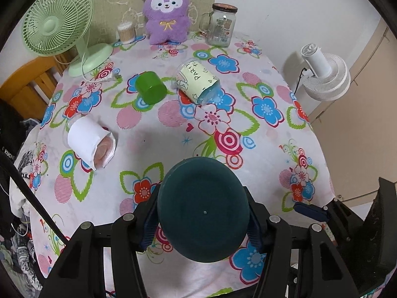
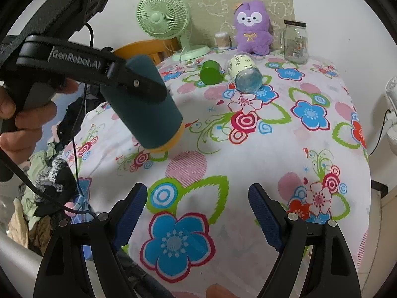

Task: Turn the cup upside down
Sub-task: 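Lower the teal cup rim-first onto the tablecloth and open the left tool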

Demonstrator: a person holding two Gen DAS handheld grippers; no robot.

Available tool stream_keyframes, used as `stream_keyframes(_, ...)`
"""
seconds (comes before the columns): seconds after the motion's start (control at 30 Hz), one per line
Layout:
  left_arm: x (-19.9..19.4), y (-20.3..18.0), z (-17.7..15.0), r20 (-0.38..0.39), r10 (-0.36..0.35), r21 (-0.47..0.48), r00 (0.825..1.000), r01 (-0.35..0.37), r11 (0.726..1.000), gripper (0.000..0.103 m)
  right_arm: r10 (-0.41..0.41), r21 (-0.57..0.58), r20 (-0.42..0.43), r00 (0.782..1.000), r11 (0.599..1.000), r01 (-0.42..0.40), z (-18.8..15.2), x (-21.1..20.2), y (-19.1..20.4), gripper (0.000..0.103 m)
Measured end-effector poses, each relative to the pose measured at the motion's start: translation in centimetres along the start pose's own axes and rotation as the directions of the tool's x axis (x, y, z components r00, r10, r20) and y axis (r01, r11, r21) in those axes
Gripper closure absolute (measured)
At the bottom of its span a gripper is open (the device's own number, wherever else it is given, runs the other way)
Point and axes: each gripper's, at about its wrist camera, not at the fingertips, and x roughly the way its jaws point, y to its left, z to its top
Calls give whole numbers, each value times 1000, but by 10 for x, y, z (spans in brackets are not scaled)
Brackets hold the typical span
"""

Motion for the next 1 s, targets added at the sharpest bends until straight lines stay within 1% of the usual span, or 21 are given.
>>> stream_keyframes(0.43,34,13,-2,-62,25,-27,998,-27,999,42,9,-12,8,1000,1000,-9,8,5,3,17)
stream_keyframes(0.8,44,11,-1,-72,34,-14,997,-35,999,42,12,-15,-2,1000,1000,-12,12,10,5,17)
stream_keyframes(1.0,44,14,0,-79,23,-21,997,-25,999,42,7,-14,-3,1000,1000,-7,12,11,5,17)
